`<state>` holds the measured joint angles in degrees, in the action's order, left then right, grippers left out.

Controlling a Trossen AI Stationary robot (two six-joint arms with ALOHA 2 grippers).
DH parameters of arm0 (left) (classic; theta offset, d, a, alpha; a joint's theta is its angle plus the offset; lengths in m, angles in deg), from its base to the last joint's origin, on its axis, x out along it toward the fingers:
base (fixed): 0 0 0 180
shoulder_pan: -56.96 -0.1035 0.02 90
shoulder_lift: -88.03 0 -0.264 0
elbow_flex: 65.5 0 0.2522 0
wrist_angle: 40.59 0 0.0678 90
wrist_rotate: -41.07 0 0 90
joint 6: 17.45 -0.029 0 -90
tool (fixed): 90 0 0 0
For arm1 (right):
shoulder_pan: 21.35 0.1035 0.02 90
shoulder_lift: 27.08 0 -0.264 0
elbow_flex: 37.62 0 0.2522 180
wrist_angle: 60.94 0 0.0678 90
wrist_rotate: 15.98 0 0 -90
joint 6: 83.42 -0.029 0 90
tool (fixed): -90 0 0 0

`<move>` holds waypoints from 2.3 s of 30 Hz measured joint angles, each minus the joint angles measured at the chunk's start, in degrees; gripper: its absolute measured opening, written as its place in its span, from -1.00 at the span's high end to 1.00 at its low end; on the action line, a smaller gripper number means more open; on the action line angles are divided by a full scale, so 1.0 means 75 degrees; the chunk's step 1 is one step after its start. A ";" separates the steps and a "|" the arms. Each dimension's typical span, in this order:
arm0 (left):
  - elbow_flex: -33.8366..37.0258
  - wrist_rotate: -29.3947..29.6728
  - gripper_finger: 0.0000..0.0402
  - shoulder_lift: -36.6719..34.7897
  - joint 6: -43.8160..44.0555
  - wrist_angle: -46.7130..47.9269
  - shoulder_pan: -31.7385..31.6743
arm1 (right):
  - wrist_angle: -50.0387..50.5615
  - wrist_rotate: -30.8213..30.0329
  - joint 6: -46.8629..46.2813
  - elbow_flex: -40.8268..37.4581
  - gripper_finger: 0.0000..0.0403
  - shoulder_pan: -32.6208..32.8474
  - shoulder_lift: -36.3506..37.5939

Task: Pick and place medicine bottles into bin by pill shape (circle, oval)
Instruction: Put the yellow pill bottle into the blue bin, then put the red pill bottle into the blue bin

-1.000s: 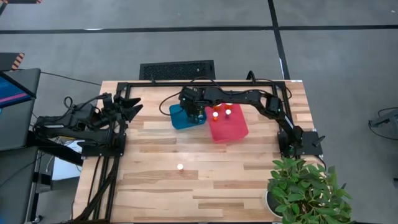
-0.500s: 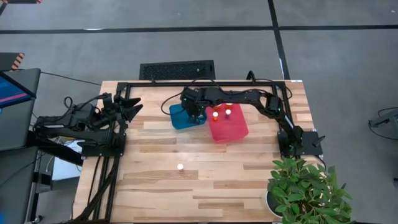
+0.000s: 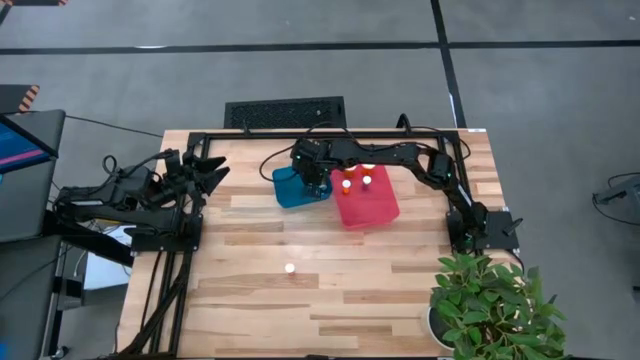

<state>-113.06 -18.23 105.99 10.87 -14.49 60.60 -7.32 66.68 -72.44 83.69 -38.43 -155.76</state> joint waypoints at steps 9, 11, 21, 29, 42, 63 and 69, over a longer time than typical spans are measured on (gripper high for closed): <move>0.0000 -0.0001 -0.29 0.0000 -0.0063 0.0003 0.0000 | 0.0017 0.0015 0.0000 0.0000 0.15 -0.0029 0.0000; 0.0000 -0.0001 -0.29 0.0000 -0.0068 0.0006 0.0000 | 0.0017 0.0015 0.0000 0.0000 0.11 -0.0035 0.0000; 0.0000 -0.0001 -0.29 0.0000 -0.0082 0.0029 0.0000 | 0.0394 0.0356 0.0015 0.0432 -0.23 -0.0142 -0.0003; 0.0000 -0.0005 -0.29 0.0000 -0.0085 0.0032 0.0000 | 0.1230 0.0548 -0.0036 0.1924 -0.28 -0.0053 0.0009; 0.0000 -0.0710 -0.29 -0.0003 -0.0304 0.0035 0.0003 | 0.1595 0.1845 -0.0886 0.2707 -0.28 0.2257 0.0008; 0.0000 -0.1108 -0.29 0.0000 -0.0510 0.0321 0.0003 | -0.0797 0.1189 -0.1678 0.0586 -0.28 0.4044 -0.0008; 0.0000 -0.1103 -0.29 0.0000 -0.0510 0.0333 0.0003 | -0.0881 0.1081 -0.1468 0.0583 -0.28 0.4052 -0.0005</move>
<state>-113.06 -26.49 105.99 7.04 -11.99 60.62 -13.93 74.79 -83.45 88.06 -8.04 -155.80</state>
